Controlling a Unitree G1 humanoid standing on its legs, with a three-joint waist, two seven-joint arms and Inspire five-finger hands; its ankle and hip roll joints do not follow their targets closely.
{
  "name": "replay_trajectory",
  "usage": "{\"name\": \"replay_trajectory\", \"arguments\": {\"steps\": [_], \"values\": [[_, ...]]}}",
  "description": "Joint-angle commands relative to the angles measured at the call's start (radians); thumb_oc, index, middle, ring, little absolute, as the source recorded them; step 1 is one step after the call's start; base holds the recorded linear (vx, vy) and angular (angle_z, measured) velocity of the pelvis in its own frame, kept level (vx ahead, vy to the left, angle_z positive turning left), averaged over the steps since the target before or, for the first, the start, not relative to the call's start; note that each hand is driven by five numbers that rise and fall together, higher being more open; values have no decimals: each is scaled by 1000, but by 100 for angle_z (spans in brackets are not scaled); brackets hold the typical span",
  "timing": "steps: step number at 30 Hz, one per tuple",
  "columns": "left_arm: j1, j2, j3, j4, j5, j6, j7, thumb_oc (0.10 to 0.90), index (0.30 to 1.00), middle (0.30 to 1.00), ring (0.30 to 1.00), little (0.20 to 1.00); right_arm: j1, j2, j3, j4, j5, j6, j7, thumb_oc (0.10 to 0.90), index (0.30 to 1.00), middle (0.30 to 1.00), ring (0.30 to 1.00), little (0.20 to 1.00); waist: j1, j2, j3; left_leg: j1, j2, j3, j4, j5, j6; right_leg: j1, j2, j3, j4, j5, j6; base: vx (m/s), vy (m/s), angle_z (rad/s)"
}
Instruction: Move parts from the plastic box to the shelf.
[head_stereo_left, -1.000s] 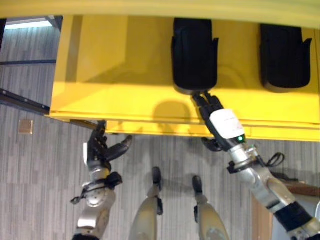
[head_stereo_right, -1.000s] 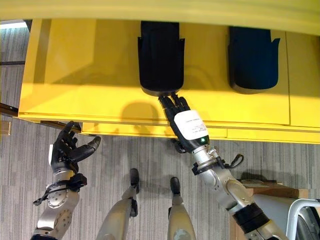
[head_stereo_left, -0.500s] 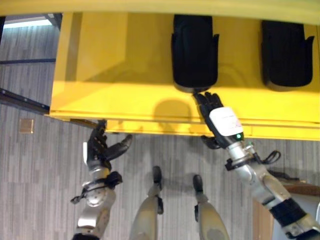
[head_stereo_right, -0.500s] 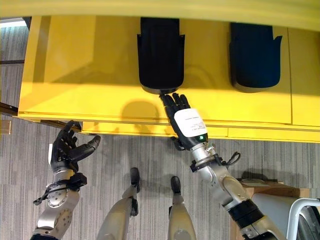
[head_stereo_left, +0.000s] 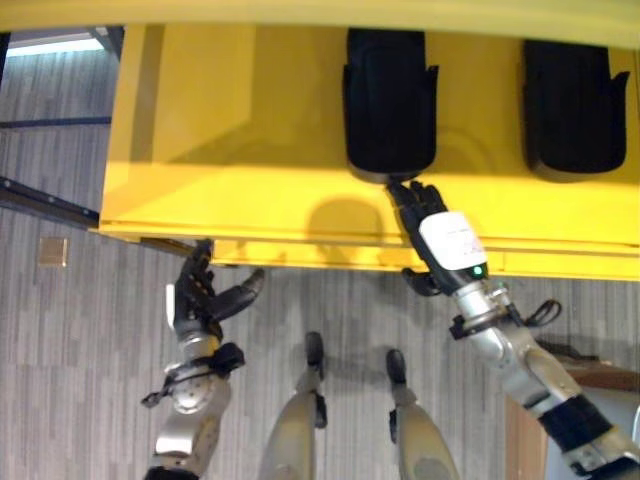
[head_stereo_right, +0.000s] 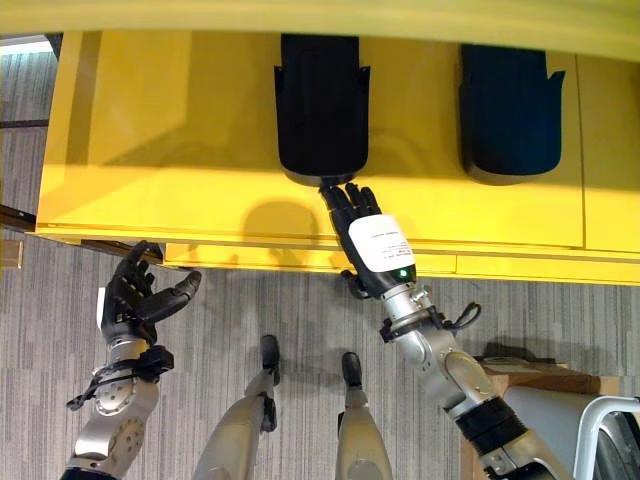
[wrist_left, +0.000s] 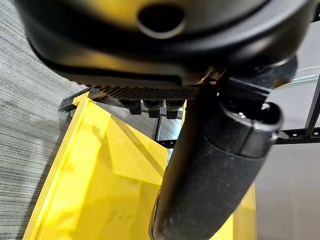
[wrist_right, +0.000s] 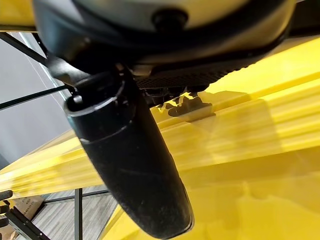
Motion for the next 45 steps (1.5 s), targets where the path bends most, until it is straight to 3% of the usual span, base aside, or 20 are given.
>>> {"name": "replay_trajectory", "arguments": {"steps": [1, 45], "values": [[-74, 15, 38, -47, 20, -102, -6, 900, 1000, 1000, 1000, 1000, -83, 0, -2, -43, -11, -25, -91, 900, 1000, 1000, 1000, 1000, -2, -2, -75, 13, 87, 41, 149, -136, -65, -77, -29, 30, 138, -63, -4, 0, 0, 0], [-84, 14, 30, -49, 14, -106, -6, 900, 1000, 1000, 1000, 1000, -133, 35, -7, -31, 5, -12, -116, 900, 1000, 1000, 1000, 1000, 7, 6, -71, 1, 81, 34, 161, -142, -62, -84, -31, 27, 145, -62, -6, 0, 0, 0]]}}
